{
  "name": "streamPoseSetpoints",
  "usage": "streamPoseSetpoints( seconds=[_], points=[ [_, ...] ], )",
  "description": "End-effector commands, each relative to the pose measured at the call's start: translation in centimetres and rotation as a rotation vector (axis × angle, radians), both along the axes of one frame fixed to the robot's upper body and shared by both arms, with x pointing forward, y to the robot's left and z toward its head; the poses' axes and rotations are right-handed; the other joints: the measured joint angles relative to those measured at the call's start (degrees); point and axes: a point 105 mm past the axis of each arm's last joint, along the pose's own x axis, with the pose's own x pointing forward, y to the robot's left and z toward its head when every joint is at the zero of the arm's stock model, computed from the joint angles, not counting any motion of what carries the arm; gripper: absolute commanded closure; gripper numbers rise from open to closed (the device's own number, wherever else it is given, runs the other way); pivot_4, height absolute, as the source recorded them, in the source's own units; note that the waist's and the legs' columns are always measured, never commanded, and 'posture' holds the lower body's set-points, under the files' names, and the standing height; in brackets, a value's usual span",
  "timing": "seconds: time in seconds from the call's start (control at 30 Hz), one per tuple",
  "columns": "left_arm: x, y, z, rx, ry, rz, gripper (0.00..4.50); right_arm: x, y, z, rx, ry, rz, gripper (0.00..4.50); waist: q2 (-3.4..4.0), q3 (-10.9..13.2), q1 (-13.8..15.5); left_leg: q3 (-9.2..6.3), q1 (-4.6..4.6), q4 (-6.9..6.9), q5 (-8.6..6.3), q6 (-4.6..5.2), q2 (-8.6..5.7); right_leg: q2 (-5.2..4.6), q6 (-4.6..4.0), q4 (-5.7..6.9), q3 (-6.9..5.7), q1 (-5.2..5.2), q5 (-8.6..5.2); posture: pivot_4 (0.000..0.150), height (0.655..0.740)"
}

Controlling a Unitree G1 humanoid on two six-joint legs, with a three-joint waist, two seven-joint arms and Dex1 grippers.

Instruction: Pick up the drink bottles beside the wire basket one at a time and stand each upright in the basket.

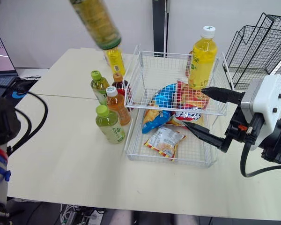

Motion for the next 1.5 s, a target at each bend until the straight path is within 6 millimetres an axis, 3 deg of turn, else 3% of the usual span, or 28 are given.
streamPoseSetpoints(
  seconds=[0.03,0.17,0.47,0.97,1.13,1.47,1.5],
  points=[
    [-0.9,-2.8,1.8,0.020,-0.086,-0.093,3.14,-0.4,0.0,1.1,0.009,-0.066,-0.022,0.00,0.00,0.0,-0.1,0.00,0.00,0.01,0.00,0.00,-0.01,-0.01,0.00,0.00,0.01,0.01,0.00,0.150,0.7134],
    [1.0,-7.4,-0.5,0.090,-0.076,-0.152,3.14,-0.2,-0.9,1.6,0.026,-0.083,-0.087,0.00,0.00,0.0,-0.2,0.00,0.00,0.01,0.00,0.00,-0.02,-0.02,0.00,0.00,0.01,0.01,0.00,0.150,0.7134],
    [3.2,-12.4,-5.0,0.138,-0.030,-0.210,3.14,-0.2,-2.4,2.9,0.057,-0.112,-0.171,0.00,0.09,0.1,-0.9,0.10,-0.03,-0.09,0.00,0.01,-0.02,0.02,-0.03,0.00,0.14,-0.08,0.01,0.150,0.7134],
    [5.3,-13.5,-8.4,0.168,0.000,-0.143,3.14,-0.4,-3.5,4.1,0.047,-0.144,-0.235,0.00,0.09,0.1,-0.6,0.10,-0.02,-0.03,0.00,0.00,-0.06,-0.01,-0.03,0.03,0.15,-0.04,0.02,0.150,0.7134],
    [5.3,-13.7,-8.5,0.169,-0.004,-0.149,3.14,-0.4,-3.5,4.2,0.049,-0.149,-0.237,0.00,0.10,0.1,-0.6,0.09,-0.01,-0.03,0.00,0.00,-0.06,0.00,-0.03,0.03,0.14,-0.03,0.02,0.150,0.7134],
    [3.9,-12.2,-6.6,0.189,-0.070,-0.213,0.03,-0.5,-3.5,4.1,0.047,-0.143,-0.226,0.00,0.11,0.1,-0.7,0.09,0.00,-0.03,0.00,0.00,-0.06,0.00,-0.03,0.05,0.14,-0.02,0.02,0.150,0.7134],
    [3.8,-11.7,-6.4,0.205,-0.092,-0.209,0.03,-0.5,-3.4,4.0,0.047,-0.141,-0.222,0.00,0.11,0.1,-0.7,0.10,0.00,-0.03,0.00,0.00,-0.06,0.00,-0.03,0.05,0.14,-0.02,0.02,0.150,0.7134]
  ],
)
